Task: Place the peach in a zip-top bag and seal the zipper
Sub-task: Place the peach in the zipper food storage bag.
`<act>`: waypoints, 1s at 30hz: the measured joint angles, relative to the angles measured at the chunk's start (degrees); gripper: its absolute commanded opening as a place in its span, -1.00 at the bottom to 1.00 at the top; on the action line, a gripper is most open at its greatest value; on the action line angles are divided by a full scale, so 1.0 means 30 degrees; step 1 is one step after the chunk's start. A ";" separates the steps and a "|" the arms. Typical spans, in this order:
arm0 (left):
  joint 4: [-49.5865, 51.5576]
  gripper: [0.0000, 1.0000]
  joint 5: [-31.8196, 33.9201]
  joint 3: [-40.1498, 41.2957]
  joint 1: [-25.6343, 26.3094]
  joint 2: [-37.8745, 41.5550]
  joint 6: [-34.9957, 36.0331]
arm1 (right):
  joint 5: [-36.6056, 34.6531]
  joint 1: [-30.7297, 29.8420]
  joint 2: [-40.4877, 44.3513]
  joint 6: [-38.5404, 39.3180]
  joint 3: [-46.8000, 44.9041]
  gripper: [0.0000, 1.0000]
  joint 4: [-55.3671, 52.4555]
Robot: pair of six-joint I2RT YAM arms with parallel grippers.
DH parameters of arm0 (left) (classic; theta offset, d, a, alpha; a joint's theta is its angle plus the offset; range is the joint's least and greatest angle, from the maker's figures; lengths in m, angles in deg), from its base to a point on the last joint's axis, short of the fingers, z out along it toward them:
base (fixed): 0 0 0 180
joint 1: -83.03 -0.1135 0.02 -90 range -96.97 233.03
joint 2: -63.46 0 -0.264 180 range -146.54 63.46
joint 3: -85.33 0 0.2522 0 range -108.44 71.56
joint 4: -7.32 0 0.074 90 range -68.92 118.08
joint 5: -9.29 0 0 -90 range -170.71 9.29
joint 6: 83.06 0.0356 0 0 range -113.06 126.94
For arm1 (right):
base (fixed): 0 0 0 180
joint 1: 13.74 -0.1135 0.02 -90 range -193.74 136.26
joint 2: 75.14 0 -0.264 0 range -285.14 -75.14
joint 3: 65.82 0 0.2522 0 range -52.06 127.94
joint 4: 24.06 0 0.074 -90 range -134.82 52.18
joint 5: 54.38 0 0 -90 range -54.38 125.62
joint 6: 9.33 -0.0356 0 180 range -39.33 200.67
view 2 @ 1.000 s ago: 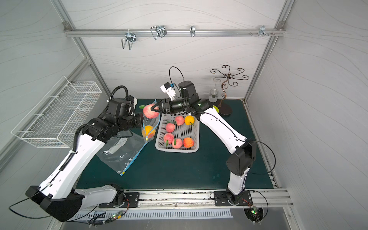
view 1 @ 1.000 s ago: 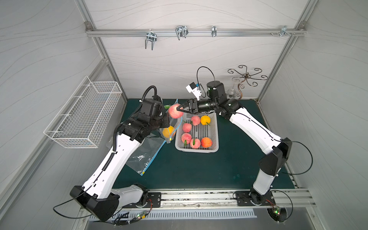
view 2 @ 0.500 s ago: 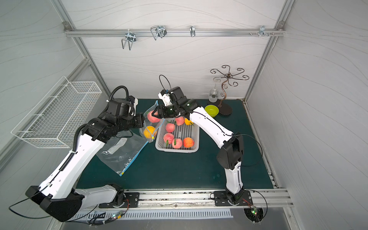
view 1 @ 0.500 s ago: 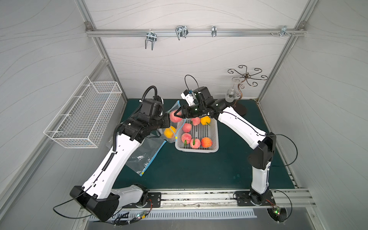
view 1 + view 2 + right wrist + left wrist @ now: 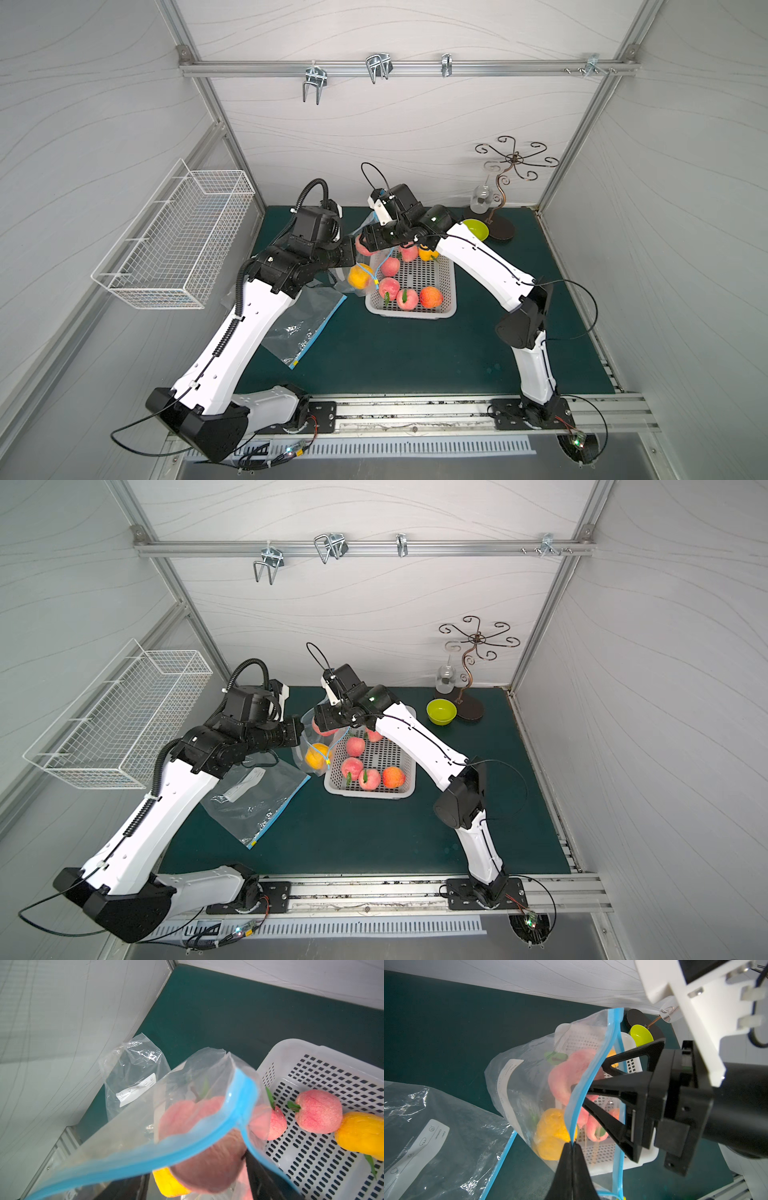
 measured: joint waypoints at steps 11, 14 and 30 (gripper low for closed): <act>-0.0175 -1.00 0.0138 -0.0364 -0.1872 0.0007 -0.0466 | -0.0321 0.0546 0.0401 0.0947 -0.0036 0.56 -0.0648; -0.0175 -1.00 0.0066 -0.0364 -0.2324 0.0000 -0.0488 | 0.0277 0.1202 0.1683 0.0874 -0.1800 0.54 -0.0255; -0.0503 -1.00 -0.0823 -0.0554 -0.2841 -0.0430 -0.0474 | 0.3053 0.4991 0.6237 0.0933 -1.0287 0.42 0.0743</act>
